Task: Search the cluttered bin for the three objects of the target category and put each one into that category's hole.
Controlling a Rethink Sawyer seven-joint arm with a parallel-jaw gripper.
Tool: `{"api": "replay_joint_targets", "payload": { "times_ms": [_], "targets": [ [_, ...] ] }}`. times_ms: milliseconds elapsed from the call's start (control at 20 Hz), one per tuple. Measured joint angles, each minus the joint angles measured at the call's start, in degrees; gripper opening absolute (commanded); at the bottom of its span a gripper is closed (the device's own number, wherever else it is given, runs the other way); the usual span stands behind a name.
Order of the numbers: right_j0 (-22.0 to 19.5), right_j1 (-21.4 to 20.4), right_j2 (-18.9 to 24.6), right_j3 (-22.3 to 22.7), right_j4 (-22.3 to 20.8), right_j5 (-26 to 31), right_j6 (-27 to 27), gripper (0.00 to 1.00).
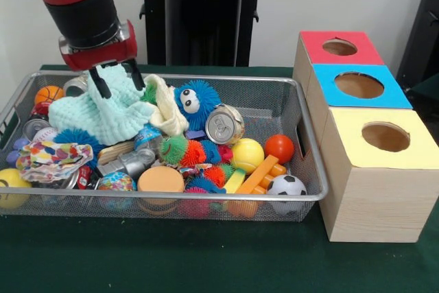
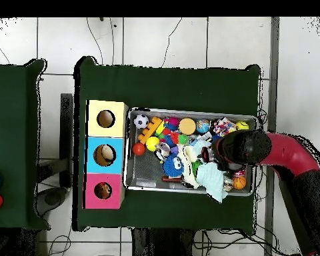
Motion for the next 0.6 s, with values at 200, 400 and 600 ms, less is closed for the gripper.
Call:
{"api": "replay_joint_targets", "payload": {
  "times_ms": [200, 400, 600],
  "targets": [
    [1.1, 0.7, 0.0, 0.0, -1.4, -0.8, 0.0, 1.0],
    [1.5, 1.6, 0.0, -0.4, -2.6, -1.0, 0.0, 1.0],
    [1.5, 1.8, 0.0, -0.7, -3.4, -1.0, 0.0, 1.0]
  ]
}}
